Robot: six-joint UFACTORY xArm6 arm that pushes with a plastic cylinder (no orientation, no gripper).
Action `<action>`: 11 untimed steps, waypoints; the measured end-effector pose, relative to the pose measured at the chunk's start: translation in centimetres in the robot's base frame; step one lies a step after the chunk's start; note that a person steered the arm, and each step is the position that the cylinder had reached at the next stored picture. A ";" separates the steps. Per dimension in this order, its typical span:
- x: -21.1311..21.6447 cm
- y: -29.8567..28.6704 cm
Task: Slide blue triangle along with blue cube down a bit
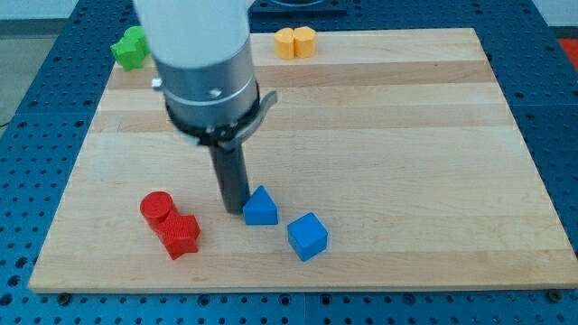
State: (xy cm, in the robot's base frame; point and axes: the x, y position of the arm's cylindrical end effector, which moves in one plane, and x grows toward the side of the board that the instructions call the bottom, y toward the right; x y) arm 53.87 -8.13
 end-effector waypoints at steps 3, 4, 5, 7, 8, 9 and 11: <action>-3.9 3.5; -2.8 4.8; -1.2 4.8; -2.7 4.9; -4.0 3.9; -2.9 2.6; -0.5 3.1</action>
State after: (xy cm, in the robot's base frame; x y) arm 53.42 -4.99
